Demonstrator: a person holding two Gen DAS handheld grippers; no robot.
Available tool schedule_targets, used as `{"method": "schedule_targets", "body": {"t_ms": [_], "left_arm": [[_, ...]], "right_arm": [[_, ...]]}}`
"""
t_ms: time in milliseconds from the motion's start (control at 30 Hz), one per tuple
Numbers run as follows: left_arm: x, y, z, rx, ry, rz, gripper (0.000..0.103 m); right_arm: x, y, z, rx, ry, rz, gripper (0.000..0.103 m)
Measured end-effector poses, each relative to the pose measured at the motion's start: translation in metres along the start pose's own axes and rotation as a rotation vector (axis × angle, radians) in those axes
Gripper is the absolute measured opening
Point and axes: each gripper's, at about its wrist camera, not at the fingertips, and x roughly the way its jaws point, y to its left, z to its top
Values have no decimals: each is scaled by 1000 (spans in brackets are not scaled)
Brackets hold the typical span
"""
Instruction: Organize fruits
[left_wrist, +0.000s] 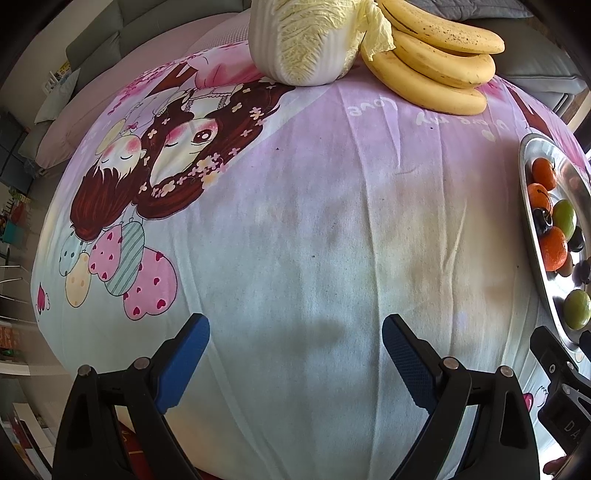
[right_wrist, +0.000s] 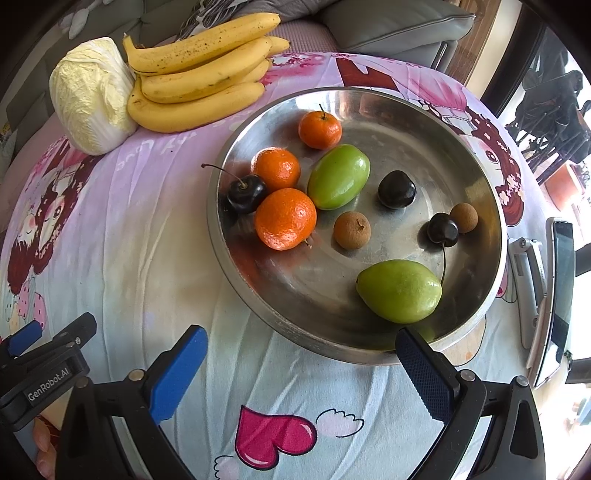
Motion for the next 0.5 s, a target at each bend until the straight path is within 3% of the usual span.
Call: {"method": "schedule_targets", "body": {"t_ms": [500], "left_arm": [[-1, 1, 0, -2, -8, 1, 95]], "right_arm": [[1, 1, -1, -2, 2, -5, 103]]}}
